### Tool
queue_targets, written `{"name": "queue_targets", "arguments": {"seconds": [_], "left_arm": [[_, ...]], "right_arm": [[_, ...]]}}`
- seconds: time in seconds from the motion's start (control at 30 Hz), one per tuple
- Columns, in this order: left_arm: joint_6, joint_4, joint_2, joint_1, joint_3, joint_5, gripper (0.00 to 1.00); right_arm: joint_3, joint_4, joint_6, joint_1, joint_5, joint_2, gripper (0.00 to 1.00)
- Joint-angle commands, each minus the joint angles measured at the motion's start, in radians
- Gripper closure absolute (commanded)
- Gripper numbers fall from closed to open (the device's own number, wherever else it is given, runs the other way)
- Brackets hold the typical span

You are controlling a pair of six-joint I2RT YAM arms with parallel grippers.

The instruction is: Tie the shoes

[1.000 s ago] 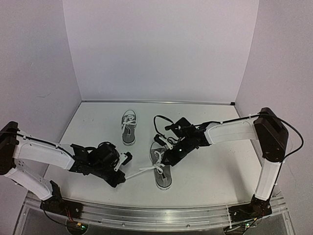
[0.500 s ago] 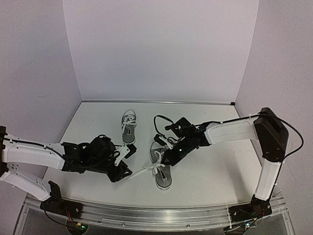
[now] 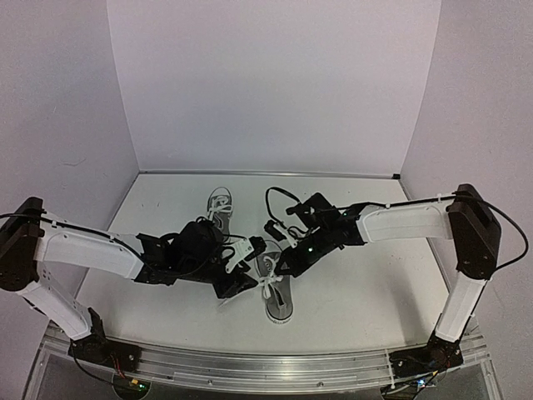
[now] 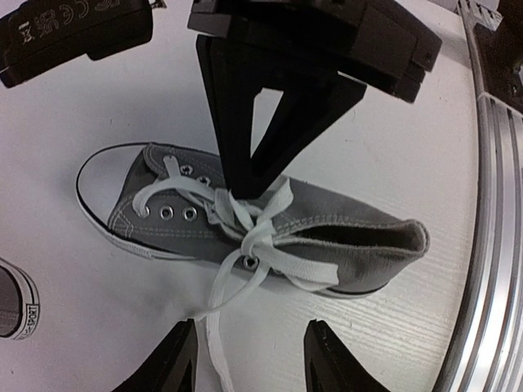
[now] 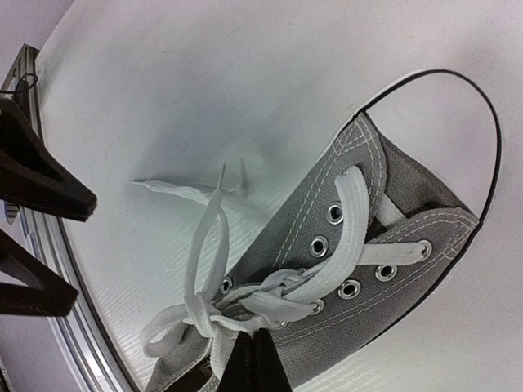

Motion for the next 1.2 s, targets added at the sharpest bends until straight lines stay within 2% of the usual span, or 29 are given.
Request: {"name": "queue_targets", "arguments": {"seconds": [0.0, 0.13, 0.4, 1.03, 1.17], "left_arm": [[-0.059, 0.073, 0.041, 0.002, 0.081, 0.069, 0.53], [-0.144, 0.074, 0.090, 0.004, 0.114, 0.096, 0.52], [-0.234, 0.062, 0.161, 0.004, 0.153, 0.128, 0.57], [-0.240, -0.029, 0.221, 0.004, 0.202, 0.076, 0.57], [-0.238, -0.031, 0.219, 0.005, 0.201, 0.076, 0.65]], "right_arm": [[-0.007, 0.011, 0.008, 0.005, 0.005, -0.041, 1.00], [-0.012, 0.011, 0.008, 0.005, 0.006, -0.044, 1.00], [-0.013, 0.012, 0.004, 0.005, 0.009, -0.031, 1.00], [-0.010, 0.013, 0.002, 0.005, 0.009, -0.023, 1.00], [-0.008, 0.012, 0.000, 0.005, 0.010, -0.023, 1.00]]}}
